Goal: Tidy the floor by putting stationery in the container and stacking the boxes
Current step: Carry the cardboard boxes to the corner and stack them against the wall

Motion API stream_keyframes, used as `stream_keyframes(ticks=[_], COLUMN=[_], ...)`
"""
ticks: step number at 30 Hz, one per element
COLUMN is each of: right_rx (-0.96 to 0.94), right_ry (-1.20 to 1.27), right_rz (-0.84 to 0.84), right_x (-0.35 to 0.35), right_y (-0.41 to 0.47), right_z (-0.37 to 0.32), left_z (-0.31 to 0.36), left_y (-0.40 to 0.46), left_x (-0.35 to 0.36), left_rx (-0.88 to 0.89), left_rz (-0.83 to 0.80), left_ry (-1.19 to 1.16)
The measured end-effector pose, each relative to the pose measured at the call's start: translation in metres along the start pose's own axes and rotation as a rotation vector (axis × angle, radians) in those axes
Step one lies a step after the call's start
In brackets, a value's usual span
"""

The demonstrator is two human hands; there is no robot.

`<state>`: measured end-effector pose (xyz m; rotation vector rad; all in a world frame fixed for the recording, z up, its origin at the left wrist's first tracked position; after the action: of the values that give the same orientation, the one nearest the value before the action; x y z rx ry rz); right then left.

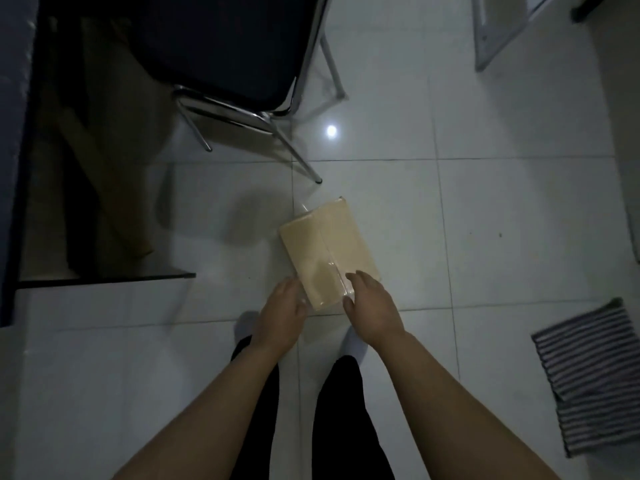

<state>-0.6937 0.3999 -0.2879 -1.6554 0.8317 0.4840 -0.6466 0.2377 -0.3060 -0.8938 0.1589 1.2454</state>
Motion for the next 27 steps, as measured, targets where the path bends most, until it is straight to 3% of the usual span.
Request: stream_keyframes(ticks=[8,14,22,27], right_rx=[-0.016,0.117,0.456,0.626], right_ry=[0.001,0.07,0.219,0.645], right_rz=[-0.02,0.031,0.073,0.021], right_x=[0.052,0.133,0.221,0.242], right_y=[0.134,0.187,0.231,0.263], right_z=[0.066,0.114,0.138,0.139], left_z=[-0.061,-0.109,-0.14,-0.156], left_y=[0.097,0.192,0.314,0.359], left_x=[0.095,0.12,0.141,0.145], left_rx=[-0.133,0.0,0.185,0.07], left_rz=[0.164,0.109,-0.015,-0.085], left_ry=[-0.095,0.102,0.443,0.575])
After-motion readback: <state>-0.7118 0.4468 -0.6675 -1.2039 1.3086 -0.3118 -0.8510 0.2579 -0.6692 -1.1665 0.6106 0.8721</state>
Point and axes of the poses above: each hand's wrist, its own y-axis towards the middle knuckle, its own x-axis out of the palm, z = x × y, the point moved 1 cm from there along y, towards the middle knuckle, and after that the axes turned 8 degrees about x, right-handed, at the moved point
